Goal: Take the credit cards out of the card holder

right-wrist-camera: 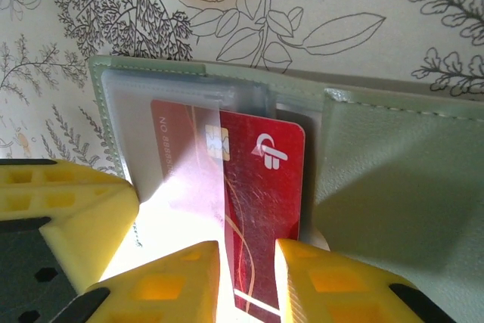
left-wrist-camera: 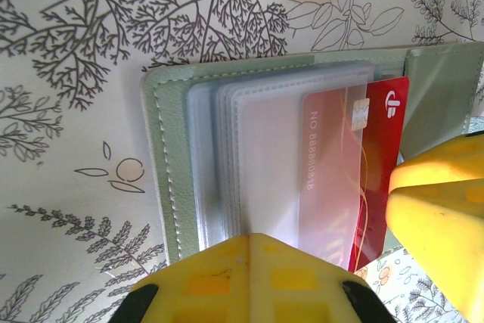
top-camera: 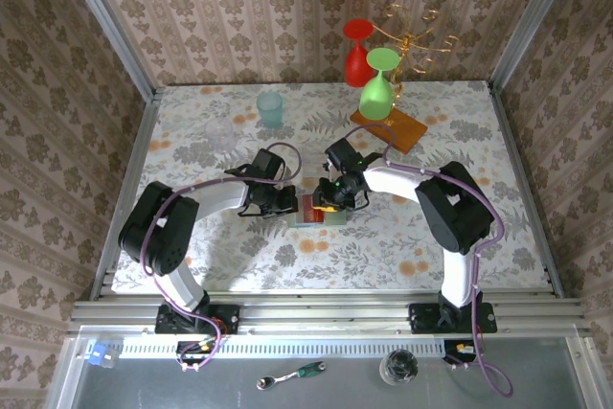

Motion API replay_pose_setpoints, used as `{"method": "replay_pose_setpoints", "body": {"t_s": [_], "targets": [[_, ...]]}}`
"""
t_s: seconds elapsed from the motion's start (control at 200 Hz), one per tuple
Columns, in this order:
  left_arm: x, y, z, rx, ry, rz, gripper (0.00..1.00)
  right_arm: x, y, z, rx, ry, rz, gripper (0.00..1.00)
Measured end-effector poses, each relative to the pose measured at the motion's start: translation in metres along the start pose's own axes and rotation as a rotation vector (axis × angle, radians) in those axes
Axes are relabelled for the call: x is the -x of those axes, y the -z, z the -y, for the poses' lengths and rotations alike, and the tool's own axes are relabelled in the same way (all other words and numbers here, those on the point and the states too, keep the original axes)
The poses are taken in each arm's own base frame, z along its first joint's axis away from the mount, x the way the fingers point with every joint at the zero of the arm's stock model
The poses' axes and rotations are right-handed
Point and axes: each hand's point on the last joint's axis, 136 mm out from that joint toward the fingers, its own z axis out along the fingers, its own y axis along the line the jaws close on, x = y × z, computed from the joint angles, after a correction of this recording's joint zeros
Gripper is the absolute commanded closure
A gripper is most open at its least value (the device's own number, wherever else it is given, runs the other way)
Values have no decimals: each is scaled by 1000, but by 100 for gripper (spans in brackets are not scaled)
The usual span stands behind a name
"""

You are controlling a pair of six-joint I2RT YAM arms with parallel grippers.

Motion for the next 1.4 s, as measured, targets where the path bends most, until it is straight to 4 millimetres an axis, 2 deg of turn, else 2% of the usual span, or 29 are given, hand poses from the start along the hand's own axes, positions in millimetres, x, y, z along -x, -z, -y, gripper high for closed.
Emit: {"method": "replay_pose_setpoints", "body": {"t_s": [0.29,0.49,0.835,1.4], "targets": [[0,2,-2,4,7,-2,95,5,14,-8,22,13,32,72],[-1,4,-1,6,9,-8,95,11,22,-6,34,5,56,72],[5,8,18,-17,-26,6,95,1,13,13,28,-15,41,73],[2,-2,13,0,-14,-23,96,7,10,12,103,-31,58,74]]}}
